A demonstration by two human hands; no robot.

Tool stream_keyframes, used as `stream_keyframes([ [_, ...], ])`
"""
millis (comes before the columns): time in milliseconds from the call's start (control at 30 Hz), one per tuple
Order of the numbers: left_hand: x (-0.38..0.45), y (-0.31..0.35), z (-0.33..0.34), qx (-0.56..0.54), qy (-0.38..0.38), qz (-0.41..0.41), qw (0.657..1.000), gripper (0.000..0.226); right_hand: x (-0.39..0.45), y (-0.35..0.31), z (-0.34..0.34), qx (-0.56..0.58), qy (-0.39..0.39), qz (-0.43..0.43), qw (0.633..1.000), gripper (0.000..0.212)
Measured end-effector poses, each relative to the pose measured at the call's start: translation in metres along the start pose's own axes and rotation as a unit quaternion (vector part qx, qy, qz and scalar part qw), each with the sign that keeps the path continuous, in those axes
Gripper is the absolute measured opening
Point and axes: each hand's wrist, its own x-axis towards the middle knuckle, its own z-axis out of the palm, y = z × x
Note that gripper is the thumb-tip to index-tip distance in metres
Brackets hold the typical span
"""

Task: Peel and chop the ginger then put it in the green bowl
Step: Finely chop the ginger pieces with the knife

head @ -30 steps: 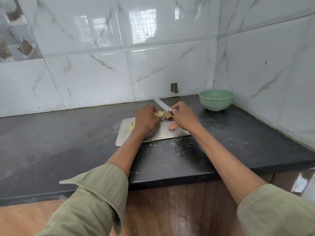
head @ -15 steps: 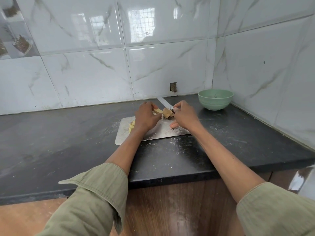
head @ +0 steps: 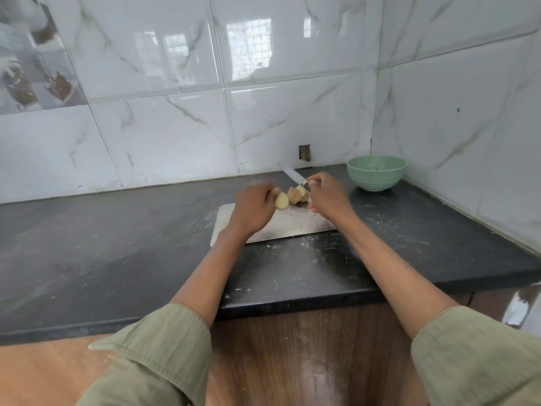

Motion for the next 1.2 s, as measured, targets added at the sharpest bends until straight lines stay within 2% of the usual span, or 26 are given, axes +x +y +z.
stream_keyframes([
  [100, -0.011, -0.002, -0.002, 0.068, -0.047, 0.006, 0.997, 0.036, -0.004, -0.001, 0.001, -0.026, -0.022, -0.007, 0.999, 0.021],
  [200, -0.018, -0.002, -0.002, 0.100, -0.058, 0.020, 0.993, 0.037, -0.023, -0.007, 0.003, -0.066, -0.012, -0.040, 0.997, 0.018],
  [300, -0.020, -0.002, -0.003, 0.082, -0.055, 0.020, 0.995, 0.017, -0.054, -0.005, 0.005, -0.102, 0.027, -0.066, 0.992, 0.016],
  [433, -0.021, 0.002, -0.005, 0.040, -0.057, 0.018, 0.997, 0.011, -0.090, -0.006, 0.001, -0.161, 0.051, -0.081, 0.982, 0.020],
  [667, -0.025, -0.002, -0.012, -0.026, -0.130, 0.015, 0.991, 0.032, -0.099, -0.006, 0.001, -0.248, 0.033, -0.071, 0.965, 0.015],
  [1200, -0.027, 0.001, -0.014, -0.025, -0.111, 0.004, 0.993, 0.024, -0.094, 0.000, 0.004, -0.239, 0.006, -0.062, 0.969, 0.031],
])
